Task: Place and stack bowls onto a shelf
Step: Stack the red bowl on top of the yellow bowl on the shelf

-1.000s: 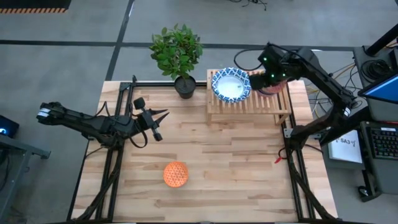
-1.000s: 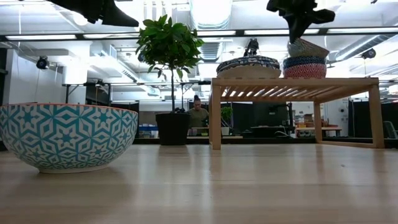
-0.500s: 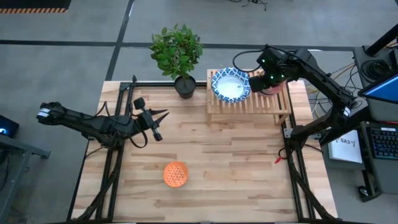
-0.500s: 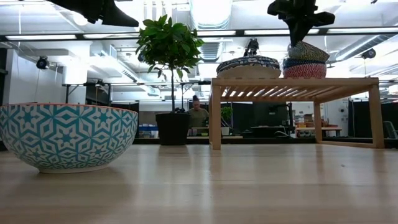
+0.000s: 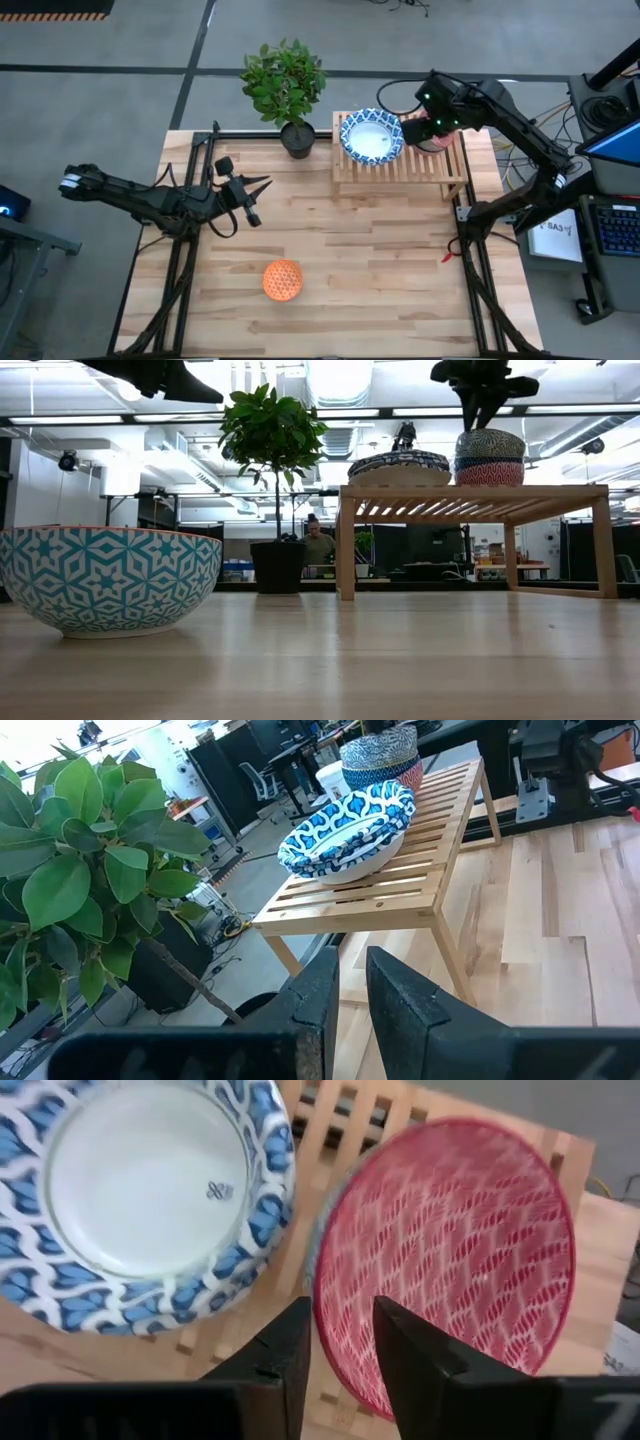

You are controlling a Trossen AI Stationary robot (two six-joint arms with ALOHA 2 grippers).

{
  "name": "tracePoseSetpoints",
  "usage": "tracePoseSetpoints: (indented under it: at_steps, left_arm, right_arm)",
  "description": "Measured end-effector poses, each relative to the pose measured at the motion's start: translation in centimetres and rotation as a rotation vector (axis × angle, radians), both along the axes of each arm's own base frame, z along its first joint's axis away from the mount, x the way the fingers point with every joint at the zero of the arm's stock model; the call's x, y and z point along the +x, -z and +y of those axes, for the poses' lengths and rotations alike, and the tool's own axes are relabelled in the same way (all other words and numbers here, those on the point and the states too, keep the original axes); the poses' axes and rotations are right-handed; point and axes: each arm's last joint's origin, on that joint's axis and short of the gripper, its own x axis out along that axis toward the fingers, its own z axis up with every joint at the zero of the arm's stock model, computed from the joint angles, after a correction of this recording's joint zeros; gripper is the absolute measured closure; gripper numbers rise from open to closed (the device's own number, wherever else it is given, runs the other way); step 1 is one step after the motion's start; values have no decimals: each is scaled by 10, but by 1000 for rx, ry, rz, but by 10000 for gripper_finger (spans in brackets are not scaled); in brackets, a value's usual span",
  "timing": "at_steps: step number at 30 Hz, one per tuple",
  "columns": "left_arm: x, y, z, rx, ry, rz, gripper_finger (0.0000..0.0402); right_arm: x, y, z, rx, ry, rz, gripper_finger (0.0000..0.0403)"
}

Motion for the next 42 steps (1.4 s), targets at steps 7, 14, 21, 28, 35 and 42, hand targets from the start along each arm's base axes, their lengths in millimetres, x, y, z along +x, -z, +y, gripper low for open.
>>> tracePoseSetpoints:
  at_steps: [7, 14, 21, 28, 35, 42]
  left_arm:
    - [0, 0, 0, 0, 0, 0, 364]
    - [0, 0, 0, 0, 0, 0, 364]
    - [0, 0, 0, 1, 0, 6, 364]
    - [0, 1, 0, 3, 0, 11, 364]
    - [0, 1, 0, 3, 0, 12, 364]
    - [0, 1, 0, 3, 0, 12, 364]
  right_arm:
    - [7, -16, 3, -270, -72, -112, 316]
    - [26, 7, 14, -460, -255, -197, 326]
    - [12, 36, 20, -614, -238, -220, 328]
    - [-4, 60, 28, -695, -209, -284, 329]
    - [-6, 84, 28, -703, -196, -266, 329]
    - [-5, 84, 27, -713, -197, -266, 329]
